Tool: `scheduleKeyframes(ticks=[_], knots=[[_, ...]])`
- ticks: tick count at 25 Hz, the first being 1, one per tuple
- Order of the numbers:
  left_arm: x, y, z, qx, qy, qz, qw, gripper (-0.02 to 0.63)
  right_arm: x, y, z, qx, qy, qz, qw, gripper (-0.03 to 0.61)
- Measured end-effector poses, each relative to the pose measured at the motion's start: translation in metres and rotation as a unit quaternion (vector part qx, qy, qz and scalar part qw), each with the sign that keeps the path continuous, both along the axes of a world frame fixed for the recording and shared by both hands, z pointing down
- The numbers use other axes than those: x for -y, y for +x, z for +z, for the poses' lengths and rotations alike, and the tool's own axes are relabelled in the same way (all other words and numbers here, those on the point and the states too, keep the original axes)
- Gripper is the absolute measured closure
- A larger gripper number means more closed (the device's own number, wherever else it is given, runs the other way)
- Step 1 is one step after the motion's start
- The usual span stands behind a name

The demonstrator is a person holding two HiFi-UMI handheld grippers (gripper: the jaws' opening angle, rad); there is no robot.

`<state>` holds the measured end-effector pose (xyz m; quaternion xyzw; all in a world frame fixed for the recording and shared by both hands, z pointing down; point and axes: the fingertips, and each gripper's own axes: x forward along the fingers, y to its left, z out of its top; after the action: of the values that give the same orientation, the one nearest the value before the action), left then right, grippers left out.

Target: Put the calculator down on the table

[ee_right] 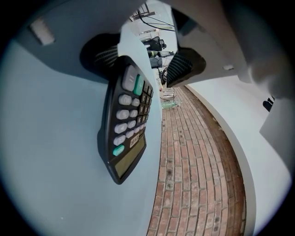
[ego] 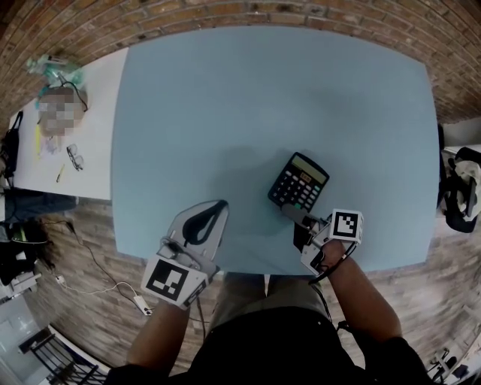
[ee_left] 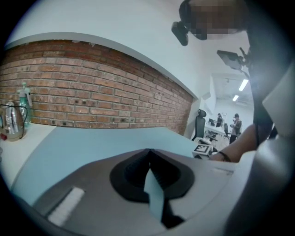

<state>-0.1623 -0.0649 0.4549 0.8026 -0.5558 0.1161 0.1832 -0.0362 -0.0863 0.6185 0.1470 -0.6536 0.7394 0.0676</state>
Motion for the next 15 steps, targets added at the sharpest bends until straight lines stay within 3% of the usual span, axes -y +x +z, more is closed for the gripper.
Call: scheduleKeyframes(ticks=[5,15], knots=[[0.003,0.003,-0.003,-0.015,0.004,0.001,0.9999,0.611,-0.003,0.005,0.006,-0.017,0.003,0.004,1.0,0.278],[-0.003,0.001,0.003,-0.005,0.003,0.018,0.9998,0.611,-0.016,0.011,0.012,-0.032,-0.017,0.004,0.999,0.264]])
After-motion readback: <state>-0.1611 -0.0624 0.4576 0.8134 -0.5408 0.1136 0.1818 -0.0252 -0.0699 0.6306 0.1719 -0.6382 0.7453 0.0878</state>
